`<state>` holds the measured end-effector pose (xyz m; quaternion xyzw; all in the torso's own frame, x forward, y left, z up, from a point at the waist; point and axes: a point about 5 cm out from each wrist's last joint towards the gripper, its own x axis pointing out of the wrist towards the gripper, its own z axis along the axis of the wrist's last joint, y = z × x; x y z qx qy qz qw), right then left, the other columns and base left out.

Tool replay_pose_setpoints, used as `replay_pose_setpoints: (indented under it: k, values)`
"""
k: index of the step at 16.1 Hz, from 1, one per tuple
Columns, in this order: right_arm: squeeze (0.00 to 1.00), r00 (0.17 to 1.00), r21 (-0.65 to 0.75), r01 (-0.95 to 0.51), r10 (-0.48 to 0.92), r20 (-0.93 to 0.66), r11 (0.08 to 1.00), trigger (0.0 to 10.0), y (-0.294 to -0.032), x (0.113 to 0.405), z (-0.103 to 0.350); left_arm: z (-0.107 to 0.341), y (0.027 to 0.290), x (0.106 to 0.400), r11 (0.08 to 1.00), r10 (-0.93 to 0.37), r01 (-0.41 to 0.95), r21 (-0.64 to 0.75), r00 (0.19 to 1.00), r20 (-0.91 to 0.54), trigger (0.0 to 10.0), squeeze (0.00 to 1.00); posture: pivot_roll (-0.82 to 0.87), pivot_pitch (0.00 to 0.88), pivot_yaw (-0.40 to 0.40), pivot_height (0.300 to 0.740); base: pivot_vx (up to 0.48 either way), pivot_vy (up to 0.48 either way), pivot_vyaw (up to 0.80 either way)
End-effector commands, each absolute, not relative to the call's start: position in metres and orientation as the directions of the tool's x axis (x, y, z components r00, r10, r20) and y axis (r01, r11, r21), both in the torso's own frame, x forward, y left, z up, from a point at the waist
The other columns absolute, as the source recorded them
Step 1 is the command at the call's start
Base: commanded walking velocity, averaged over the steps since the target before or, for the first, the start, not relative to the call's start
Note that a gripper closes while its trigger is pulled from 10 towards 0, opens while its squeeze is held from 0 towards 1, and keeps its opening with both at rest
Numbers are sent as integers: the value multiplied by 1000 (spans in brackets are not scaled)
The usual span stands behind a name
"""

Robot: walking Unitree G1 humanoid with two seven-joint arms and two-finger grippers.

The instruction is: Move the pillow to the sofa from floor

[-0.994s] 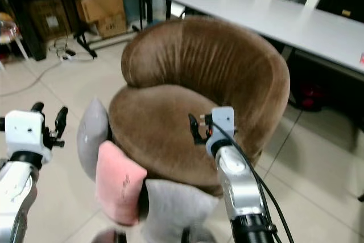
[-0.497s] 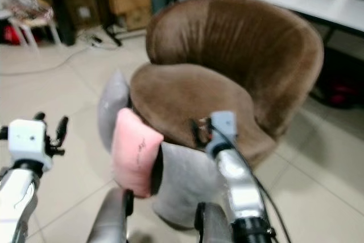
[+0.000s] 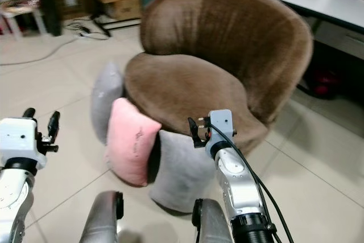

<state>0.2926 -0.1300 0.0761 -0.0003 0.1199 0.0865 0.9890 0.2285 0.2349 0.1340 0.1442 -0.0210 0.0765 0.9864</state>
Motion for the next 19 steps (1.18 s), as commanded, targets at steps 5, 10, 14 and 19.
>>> replay_pose_setpoints:
  k: [5, 10, 14, 19]
  values:
    - [0, 960, 14, -142, 141, -243, 990, 10000, -137, 292, 74, 131, 230, 228, 949, 109, -120, 292, 993, 52, 10000, 0, 16, 0, -56, 585, 247, 0, 0]
    - [0, 959, 29, -161, 163, -232, 987, 10000, -136, 290, 75, 130, 227, 228, 949, 97, -107, 298, 994, 47, 10000, 0, 15, 0, -55, 585, 99, 0, 0]
    - [0, 955, -19, -192, 182, -236, 981, 10000, -135, 291, 75, 129, 226, 227, 950, 95, -104, 296, 995, 43, 10000, 0, 20, 0, -62, 585, 0, 0, 573]
    - [0, 955, -13, -170, 161, -247, 985, 10000, -137, 291, 74, 128, 226, 227, 953, 92, -100, 287, 995, 41, 10000, 0, 16, 0, -62, 585, 160, 0, 0]
